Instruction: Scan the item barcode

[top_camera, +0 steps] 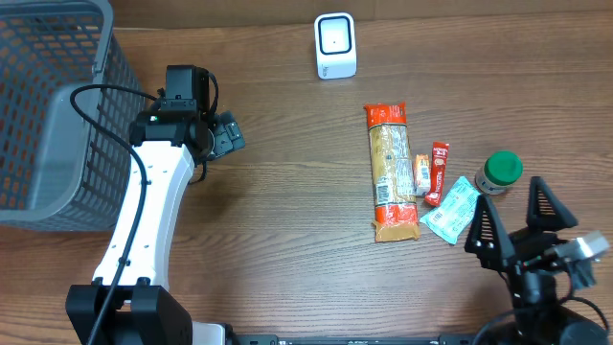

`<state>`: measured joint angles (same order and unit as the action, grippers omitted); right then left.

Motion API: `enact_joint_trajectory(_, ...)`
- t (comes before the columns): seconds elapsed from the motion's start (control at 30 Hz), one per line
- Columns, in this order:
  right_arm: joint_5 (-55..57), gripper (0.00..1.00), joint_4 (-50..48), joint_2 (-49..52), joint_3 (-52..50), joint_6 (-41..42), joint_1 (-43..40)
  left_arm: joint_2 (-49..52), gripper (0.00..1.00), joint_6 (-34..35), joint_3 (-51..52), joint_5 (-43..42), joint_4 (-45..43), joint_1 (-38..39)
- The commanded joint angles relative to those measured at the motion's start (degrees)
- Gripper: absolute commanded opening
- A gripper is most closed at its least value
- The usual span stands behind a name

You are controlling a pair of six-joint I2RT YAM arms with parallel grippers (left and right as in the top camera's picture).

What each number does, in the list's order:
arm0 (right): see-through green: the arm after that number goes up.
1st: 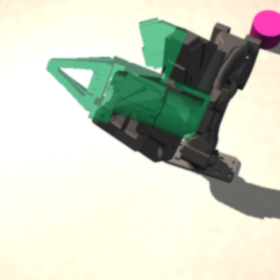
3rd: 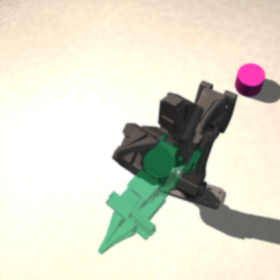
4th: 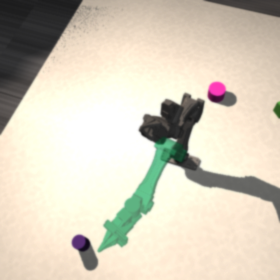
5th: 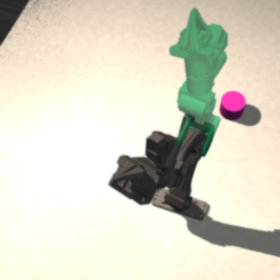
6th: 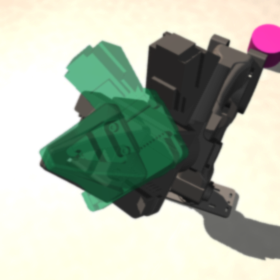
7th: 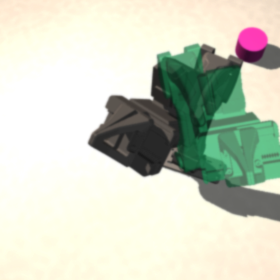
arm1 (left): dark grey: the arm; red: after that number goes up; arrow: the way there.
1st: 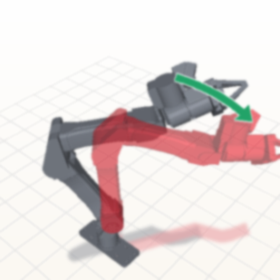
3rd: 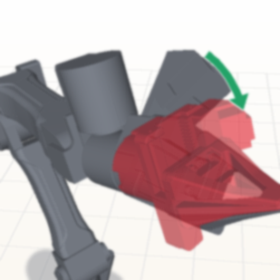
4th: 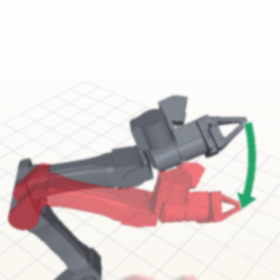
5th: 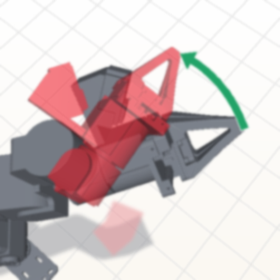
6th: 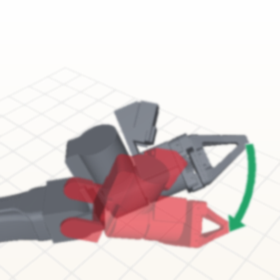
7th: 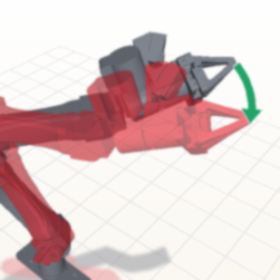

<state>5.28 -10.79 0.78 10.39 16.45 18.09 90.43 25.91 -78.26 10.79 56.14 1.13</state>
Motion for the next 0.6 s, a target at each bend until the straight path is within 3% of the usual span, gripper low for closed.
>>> enact_joint_trajectory(0.0, -0.61, 1.00, -3.13, -0.61, -4.33, -1.53, -0.35, 0.28, 1.00, -0.63, -0.11, 0.55, -0.04, -0.02)
enact_joint_trajectory(0.23, -4.98, 1.00, -3.63, -0.61, -9.99, -6.32, -1.57, 0.28, 1.00, -0.63, -0.11, 0.55, -0.04, -0.02)
enact_joint_trajectory(0.57, -5.44, 1.00, 12.33, -0.61, -9.94, -6.47, -3.61, 0.28, 1.00, -0.63, -0.11, 0.55, -0.04, -0.02)
